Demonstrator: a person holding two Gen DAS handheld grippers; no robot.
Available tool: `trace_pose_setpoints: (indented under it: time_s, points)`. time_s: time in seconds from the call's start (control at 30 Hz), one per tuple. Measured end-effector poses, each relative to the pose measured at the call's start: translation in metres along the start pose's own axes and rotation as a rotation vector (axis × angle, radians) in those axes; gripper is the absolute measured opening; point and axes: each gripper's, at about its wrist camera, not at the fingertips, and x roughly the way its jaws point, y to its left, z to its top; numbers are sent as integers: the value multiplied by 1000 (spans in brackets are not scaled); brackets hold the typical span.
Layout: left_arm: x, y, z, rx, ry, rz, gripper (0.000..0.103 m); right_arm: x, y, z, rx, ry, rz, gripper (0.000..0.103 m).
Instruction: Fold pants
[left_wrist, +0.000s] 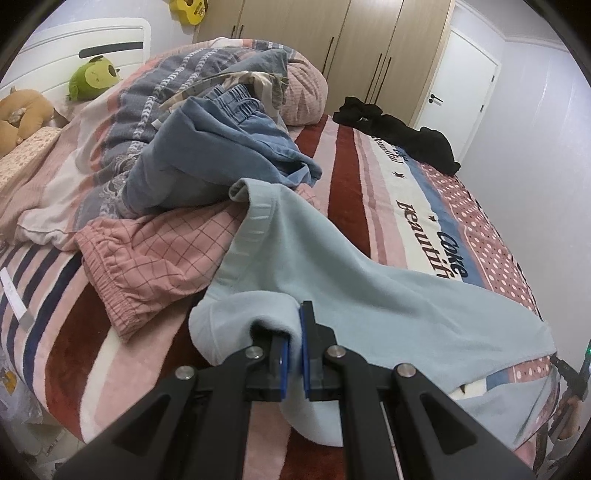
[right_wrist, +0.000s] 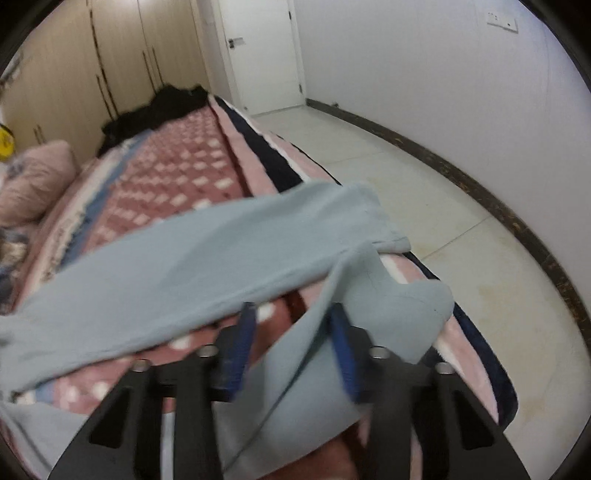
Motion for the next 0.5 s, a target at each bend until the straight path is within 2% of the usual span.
trace_pose_setpoints:
  time_s: [0.07, 0.17, 0.3, 0.5]
  points:
    - [0, 2, 0, -6, -2, 0, 3, 0, -3, -2, -3, -13, -33, 4]
    - [0, 5, 1, -13, -13, 4, 3, -11, -17, -5, 39, -61, 1, 0]
    - [2, 2, 9, -17, -29, -4, 3, -29, -23, -2, 34, -134, 14, 0]
    - [8, -8, 31, -4, -59, 10, 3, -56, -28, 27, 45, -217, 55, 0]
